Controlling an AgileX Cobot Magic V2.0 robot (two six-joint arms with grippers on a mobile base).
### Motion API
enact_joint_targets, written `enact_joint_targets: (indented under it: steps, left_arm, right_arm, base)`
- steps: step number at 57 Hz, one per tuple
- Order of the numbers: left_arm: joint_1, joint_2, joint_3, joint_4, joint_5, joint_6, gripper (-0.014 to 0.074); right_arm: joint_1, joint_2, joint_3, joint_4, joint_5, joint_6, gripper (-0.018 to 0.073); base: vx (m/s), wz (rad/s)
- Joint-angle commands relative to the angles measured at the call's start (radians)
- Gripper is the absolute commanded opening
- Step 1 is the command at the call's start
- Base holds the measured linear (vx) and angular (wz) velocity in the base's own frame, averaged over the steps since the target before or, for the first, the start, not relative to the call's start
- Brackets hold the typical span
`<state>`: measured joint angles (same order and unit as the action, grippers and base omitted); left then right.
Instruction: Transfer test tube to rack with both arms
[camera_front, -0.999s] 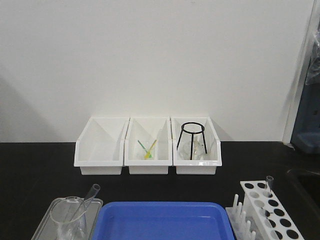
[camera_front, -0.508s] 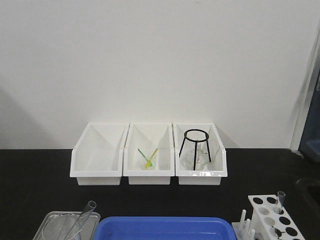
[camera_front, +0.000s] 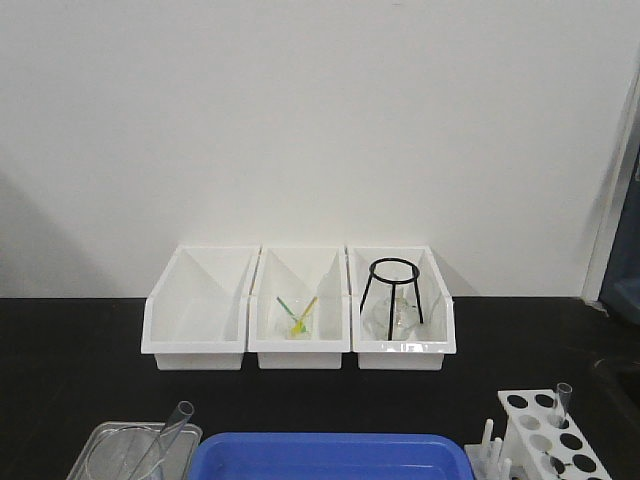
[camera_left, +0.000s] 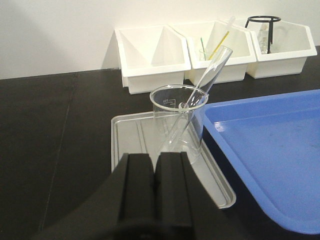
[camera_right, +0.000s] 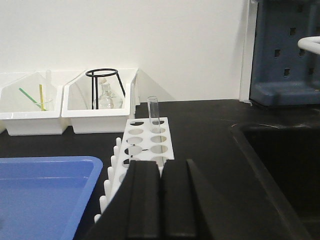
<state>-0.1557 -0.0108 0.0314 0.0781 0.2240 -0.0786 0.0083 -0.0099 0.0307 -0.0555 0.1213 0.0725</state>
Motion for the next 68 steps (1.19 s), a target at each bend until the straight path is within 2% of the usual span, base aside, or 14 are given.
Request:
enact_joint_targets:
  steps: [1, 10, 16, 21, 24, 28, 32, 33, 38, 45, 55, 68]
  left_arm:
    - [-0.001, -0.014, -0.030, 0.014, -0.113, 0.006, -0.0004]
    - [-0.001, -0.014, -0.030, 0.023, -0.224, 0.006, -0.0004]
    - [-0.001, -0.014, -0.041, 0.021, -0.407, -0.015, -0.0004]
    - [-0.001, -0.014, -0.049, -0.023, -0.628, -0.079, -0.0004]
    - [-0.001, -0.014, -0.083, -0.057, -0.672, -0.099, -0.0004]
    - [-0.001, -0.005, -0.179, -0.078, -0.610, -0.102, -0.0004]
    - [-0.001, 0.030, -0.307, -0.078, -0.502, -0.050, -0.0004]
    - [-0.001, 0.060, -0.371, -0.078, -0.454, -0.023, -0.0004]
    - [-0.001, 0.211, -0.569, -0.078, -0.360, 0.043, -0.0004]
    - [-0.001, 0.440, -0.753, -0.078, -0.294, 0.056, -0.0004]
    - [-0.001, 0.658, -0.883, -0.078, -0.285, 0.055, -0.0004]
    - [-0.001, 0.745, -0.903, -0.078, -0.283, 0.056, 0.0011]
  right_arm:
    - [-0.006, -0.009, 0.018, -0.001, -0.094, -0.004, -0.0011]
    - [-0.006, -0.009, 0.017, -0.001, -0.155, -0.004, -0.0011]
    - [-0.006, -0.009, 0.002, 0.009, -0.238, 0.003, -0.0011]
    - [-0.006, -0.009, -0.062, 0.007, -0.240, 0.000, -0.0011]
    - [-0.006, -0.009, -0.141, -0.002, -0.214, -0.004, -0.0011]
    - [-0.006, 0.011, -0.272, -0.021, -0.187, -0.010, -0.0011]
    - [-0.006, 0.070, -0.402, -0.051, -0.182, -0.014, -0.0011]
    - [-0.006, 0.109, -0.458, -0.066, -0.181, -0.014, -0.0011]
    - [-0.006, 0.276, -0.605, -0.108, -0.180, -0.014, -0.0011]
    - [-0.006, 0.481, -0.747, -0.114, -0.187, -0.014, -0.0011]
    - [-0.006, 0.679, -0.809, -0.113, -0.190, -0.011, -0.0011]
    - [-0.006, 0.746, -0.809, -0.113, -0.190, -0.010, 0.0013]
  base:
    - [0.00, 0.00]
    - [0.00, 0.00]
    - [0.00, 0.00]
    - [0.00, 0.00]
    - [0.00, 0.00]
    - [0.00, 0.00]
    - [0.00, 0.00]
    - [0.00, 0.00]
    - [0.00, 0.00]
    - [0.00, 0.00]
    - [0.00, 0.00]
    - [0.00, 0.00]
